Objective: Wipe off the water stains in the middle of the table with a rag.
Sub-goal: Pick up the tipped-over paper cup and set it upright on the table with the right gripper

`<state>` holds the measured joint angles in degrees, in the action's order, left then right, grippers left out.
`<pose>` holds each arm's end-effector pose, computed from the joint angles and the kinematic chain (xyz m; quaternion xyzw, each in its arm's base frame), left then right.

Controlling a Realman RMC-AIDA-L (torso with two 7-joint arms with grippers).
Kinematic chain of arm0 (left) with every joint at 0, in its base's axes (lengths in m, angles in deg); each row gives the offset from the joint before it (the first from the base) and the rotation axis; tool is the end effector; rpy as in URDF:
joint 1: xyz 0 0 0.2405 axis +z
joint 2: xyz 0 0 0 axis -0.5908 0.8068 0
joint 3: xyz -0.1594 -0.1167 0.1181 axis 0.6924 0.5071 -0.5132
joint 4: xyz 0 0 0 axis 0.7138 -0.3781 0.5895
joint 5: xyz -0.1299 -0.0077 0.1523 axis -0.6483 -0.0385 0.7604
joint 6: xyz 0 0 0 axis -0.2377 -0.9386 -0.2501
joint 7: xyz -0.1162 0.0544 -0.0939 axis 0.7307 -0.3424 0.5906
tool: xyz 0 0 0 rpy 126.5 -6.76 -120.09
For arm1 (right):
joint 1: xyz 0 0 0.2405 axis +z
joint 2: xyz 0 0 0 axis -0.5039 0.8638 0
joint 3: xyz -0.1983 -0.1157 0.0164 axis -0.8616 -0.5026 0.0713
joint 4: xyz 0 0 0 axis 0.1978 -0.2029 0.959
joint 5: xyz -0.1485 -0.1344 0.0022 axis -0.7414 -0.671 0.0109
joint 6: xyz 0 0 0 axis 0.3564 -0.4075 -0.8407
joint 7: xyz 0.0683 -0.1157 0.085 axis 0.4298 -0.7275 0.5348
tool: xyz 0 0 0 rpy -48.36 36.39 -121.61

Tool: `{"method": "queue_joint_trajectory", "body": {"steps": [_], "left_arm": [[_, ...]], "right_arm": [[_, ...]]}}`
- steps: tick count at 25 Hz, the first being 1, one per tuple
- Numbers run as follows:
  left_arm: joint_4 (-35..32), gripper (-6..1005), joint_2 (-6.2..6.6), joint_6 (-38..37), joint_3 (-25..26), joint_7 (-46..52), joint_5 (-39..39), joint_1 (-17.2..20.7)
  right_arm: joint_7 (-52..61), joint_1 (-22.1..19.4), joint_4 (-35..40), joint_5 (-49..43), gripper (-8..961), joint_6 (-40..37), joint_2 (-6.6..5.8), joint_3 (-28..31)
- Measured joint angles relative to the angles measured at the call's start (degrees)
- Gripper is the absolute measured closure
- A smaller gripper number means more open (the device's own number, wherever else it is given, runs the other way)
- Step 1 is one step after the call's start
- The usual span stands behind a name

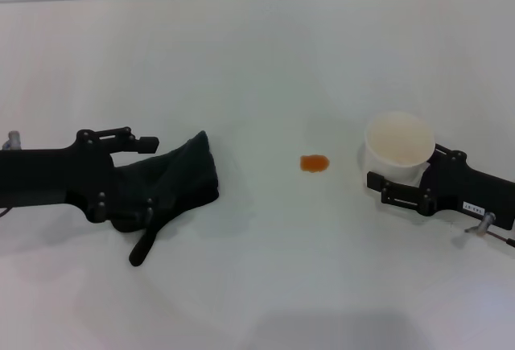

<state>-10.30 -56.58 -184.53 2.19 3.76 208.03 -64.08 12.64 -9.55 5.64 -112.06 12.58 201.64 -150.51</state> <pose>-0.2527 0.2966 0.0182 -0.9753 -0.0950 -0.1663 0.1104 0.2879 0.2917 -0.0423 -0.8922 0.2449 0.2572 0.2791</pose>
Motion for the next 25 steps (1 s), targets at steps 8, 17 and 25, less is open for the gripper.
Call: {"method": "queue_joint_trajectory", "body": {"steps": [8, 17, 25], "left_arm": [[0.0, 216, 0.05, 0.2, 0.1, 0.0, 0.0, 0.1], [-0.1, 218, 0.18, 0.3, 0.1, -0.2, 0.0, 0.4], [-0.1, 220, 0.29, 0.3, 0.1, -0.3, 0.0, 0.6]], "right_arm": [[0.4, -0.5, 0.0, 0.0, 89, -0.3, -0.22, 0.3], [1.4, -0.9, -0.4, -0.3, 90, -0.1, -0.43, 0.1], [2.1, -3.1, 0.5, -0.4, 90, -0.8, -0.60, 0.0]]}}
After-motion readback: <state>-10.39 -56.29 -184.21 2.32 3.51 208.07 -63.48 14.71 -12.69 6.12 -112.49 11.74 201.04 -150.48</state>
